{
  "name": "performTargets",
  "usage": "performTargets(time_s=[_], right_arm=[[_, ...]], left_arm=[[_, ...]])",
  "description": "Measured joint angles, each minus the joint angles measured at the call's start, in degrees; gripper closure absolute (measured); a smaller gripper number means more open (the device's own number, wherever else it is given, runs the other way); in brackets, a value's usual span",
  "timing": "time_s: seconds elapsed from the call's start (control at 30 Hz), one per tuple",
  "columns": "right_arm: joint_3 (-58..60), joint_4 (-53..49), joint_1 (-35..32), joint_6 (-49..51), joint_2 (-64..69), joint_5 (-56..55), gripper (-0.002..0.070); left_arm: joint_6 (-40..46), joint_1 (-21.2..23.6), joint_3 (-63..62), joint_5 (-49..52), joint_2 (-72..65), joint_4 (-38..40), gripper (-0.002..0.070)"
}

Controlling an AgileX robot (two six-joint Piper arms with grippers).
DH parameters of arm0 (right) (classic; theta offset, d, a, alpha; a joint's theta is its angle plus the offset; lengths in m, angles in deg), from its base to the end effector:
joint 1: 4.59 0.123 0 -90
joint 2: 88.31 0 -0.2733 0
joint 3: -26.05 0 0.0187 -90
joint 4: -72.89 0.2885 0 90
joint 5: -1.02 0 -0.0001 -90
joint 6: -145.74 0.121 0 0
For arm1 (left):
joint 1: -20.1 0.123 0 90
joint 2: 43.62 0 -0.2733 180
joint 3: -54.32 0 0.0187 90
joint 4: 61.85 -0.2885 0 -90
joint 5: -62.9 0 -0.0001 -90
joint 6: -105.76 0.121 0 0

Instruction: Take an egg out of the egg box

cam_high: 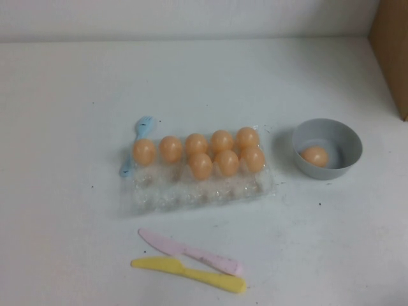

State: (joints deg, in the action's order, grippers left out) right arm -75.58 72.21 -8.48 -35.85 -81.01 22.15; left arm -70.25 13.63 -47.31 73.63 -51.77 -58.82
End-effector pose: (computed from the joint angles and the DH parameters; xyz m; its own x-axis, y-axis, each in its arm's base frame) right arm 0.1306 -0.0094 0.1631 -0.2909 -0.0191 -0.9566 0.0607 0.9974 -0.0384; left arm 0.1353 -0.0165 0.1826 -0.1230 0.0317 -0.9919 0.1246 0.9921 0.0163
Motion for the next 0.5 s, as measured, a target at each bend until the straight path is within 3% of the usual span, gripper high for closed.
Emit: performTargets(time_s=[0.27,0.5], right_arm=[[0.00,0.00,0.00,0.00,0.00,0.00,0.0694],[0.00,0.00,0.00,0.00,0.00,0.00,0.0694]], left_arm=[[0.00,2.31,0.00,0.96,0.58,-0.96,0.0678],[0.00,2.58,0.00,9.94,0.58,-0.96,0.0678]])
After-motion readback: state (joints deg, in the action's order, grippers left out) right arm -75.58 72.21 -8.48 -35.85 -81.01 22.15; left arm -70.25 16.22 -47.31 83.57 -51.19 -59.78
